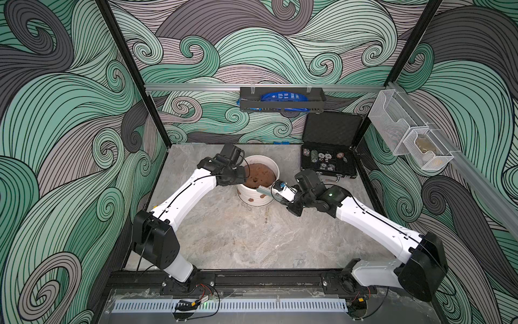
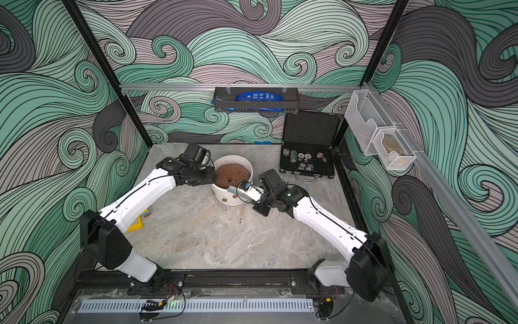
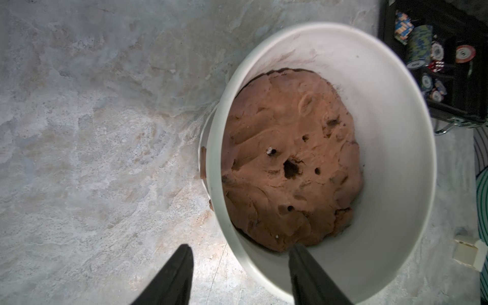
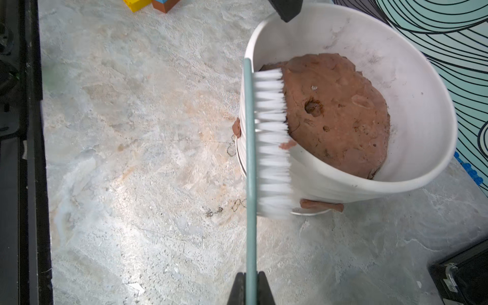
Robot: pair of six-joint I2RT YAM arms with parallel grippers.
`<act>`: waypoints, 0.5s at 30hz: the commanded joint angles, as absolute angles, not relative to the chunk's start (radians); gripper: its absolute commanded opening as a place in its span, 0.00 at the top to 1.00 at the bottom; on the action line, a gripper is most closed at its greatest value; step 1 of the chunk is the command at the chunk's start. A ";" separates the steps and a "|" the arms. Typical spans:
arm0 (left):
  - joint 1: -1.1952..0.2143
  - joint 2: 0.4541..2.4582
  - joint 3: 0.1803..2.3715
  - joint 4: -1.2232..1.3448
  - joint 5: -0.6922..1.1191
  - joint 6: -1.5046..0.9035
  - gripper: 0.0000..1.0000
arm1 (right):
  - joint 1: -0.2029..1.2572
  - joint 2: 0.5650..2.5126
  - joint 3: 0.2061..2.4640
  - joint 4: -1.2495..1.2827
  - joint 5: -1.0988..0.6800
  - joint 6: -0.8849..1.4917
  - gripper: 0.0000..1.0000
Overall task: Scrub the dried mud off the ceramic pot
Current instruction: Brush off the soil from the pot.
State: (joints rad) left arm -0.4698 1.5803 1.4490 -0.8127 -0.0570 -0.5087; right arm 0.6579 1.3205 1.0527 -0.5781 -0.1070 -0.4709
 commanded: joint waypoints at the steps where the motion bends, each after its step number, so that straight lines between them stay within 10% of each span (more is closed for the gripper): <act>1: -0.489 1.599 1.488 -0.877 -0.130 -0.501 0.46 | 0.670 1.322 1.083 -0.625 -0.078 -0.492 1.00; 15: -0.524 1.665 1.496 -0.917 -0.151 -0.474 0.65 | 0.682 1.379 1.122 -0.636 -0.039 -0.480 1.00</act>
